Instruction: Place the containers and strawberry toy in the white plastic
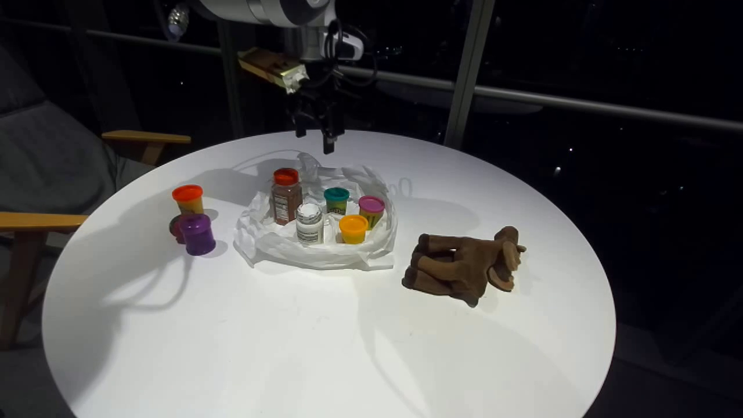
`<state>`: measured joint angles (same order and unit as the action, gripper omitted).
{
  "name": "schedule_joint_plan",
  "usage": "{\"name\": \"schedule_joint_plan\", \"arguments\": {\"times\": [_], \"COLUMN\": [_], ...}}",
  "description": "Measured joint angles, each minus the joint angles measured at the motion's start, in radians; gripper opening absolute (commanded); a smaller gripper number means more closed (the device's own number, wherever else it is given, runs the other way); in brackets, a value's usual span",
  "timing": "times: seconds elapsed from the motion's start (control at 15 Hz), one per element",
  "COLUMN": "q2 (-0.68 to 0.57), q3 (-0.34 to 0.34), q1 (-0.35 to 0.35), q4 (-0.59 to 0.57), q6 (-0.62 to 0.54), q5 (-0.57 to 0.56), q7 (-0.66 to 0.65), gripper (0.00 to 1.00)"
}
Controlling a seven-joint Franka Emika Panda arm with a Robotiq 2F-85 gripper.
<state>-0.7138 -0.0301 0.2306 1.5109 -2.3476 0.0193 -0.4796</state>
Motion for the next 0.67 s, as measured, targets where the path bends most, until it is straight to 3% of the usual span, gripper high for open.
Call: {"name": "schedule_joint_plan", "arguments": {"times": [0.33, 0.67], "q2": [0.09, 0.101], "q3": [0.04, 0.122], "q1": [0.097, 0.164], "q4": [0.094, 0.17], "q6": [0.022, 0.137], "q5": [-0.019, -0.016], "q7": [-0.009, -0.014], "gripper": [1.0, 1.0]}}
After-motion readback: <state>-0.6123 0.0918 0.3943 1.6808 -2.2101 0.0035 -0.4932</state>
